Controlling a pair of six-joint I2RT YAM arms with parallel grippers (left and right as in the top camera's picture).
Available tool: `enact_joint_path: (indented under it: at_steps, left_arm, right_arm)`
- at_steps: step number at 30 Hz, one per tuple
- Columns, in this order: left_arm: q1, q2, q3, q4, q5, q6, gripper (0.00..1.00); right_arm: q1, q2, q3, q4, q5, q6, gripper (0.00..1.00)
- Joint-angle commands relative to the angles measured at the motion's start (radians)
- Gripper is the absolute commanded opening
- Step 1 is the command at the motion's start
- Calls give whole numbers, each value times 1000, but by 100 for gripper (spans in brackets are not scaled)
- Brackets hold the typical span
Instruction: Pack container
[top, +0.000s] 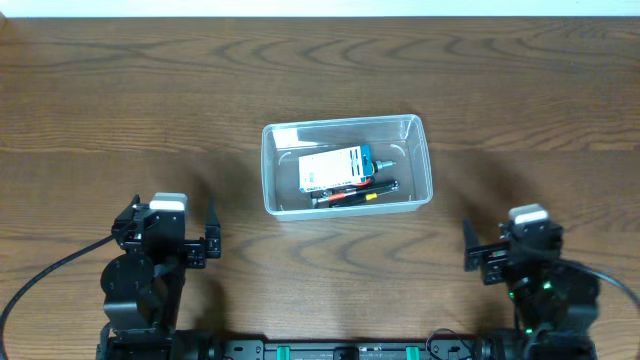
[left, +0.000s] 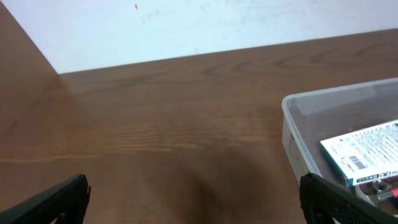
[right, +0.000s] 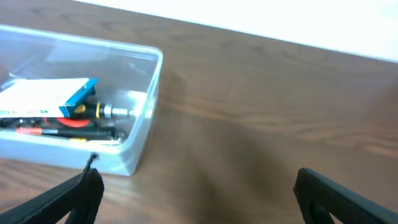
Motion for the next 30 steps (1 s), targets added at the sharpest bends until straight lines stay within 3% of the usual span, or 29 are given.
enact_joint_path:
  at_steps: [1,9,15,21,30]
  left_arm:
    - [-2,2,-5,-13,7,-5,98]
    - [-2,2,-5,-41,7,-5,98]
    - [-2,2,-5,-87,7,-5,98]
    - [-2,2,-5,-145,7,-5,98]
    - [-2,2,-5,-280,7,-5,98]
  right_arm:
    - [28,-80,-125,124,-36,67,99]
    - [68,-166,-338,480,-17,-48,99]
    - [72,-180,-352,480,38,-114,99]
    - [71,-180,-351,470,145,43,99]
    - [71,-180,-351,474,141,52,99]
